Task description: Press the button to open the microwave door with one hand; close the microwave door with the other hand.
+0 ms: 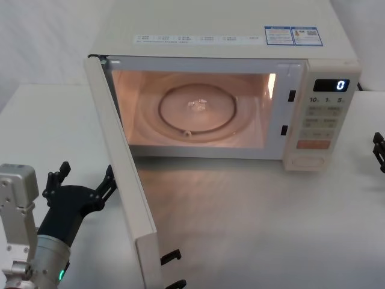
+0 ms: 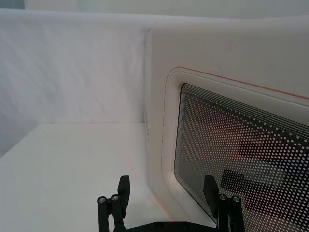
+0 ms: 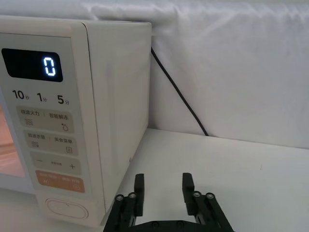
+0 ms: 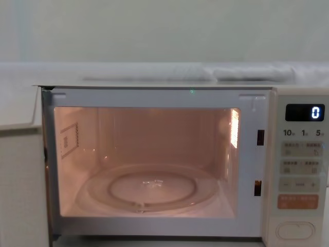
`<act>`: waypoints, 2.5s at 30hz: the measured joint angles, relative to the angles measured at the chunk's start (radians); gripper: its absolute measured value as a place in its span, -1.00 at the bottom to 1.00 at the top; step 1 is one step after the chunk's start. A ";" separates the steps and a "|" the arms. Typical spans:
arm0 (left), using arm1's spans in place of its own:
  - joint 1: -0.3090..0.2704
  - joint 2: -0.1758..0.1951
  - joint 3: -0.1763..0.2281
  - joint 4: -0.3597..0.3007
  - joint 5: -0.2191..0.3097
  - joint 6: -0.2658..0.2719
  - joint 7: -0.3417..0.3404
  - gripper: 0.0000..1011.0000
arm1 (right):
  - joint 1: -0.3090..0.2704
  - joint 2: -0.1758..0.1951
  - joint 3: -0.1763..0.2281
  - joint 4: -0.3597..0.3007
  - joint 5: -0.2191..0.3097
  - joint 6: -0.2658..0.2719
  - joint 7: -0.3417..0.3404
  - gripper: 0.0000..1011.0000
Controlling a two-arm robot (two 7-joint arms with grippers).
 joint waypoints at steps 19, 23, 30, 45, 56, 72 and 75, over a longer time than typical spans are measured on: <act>0.000 0.000 0.000 0.000 0.000 0.000 0.000 0.98 | 0.000 -0.001 0.000 -0.001 -0.002 0.000 -0.002 0.98; 0.000 0.000 0.000 0.000 0.000 0.000 0.000 0.98 | 0.000 -0.001 0.000 -0.001 -0.002 0.000 -0.002 0.98; 0.000 0.000 0.000 0.000 0.000 0.000 0.000 0.98 | 0.000 -0.001 0.000 -0.001 -0.002 0.000 -0.002 0.98; 0.000 0.000 0.000 0.000 0.000 0.000 0.000 0.97 | 0.000 -0.001 0.000 -0.001 -0.002 0.000 -0.002 0.98; 0.000 0.000 0.000 0.000 0.000 0.000 0.000 0.47 | 0.000 -0.001 0.000 -0.001 -0.001 0.000 -0.002 0.98; 0.000 0.000 0.000 0.000 0.000 0.000 0.000 -0.58 | 0.000 -0.001 0.000 -0.001 -0.001 0.000 -0.002 0.98; 0.000 0.000 0.000 0.000 0.000 0.000 0.000 -0.78 | 0.000 -0.001 0.000 -0.001 -0.001 0.000 -0.002 0.98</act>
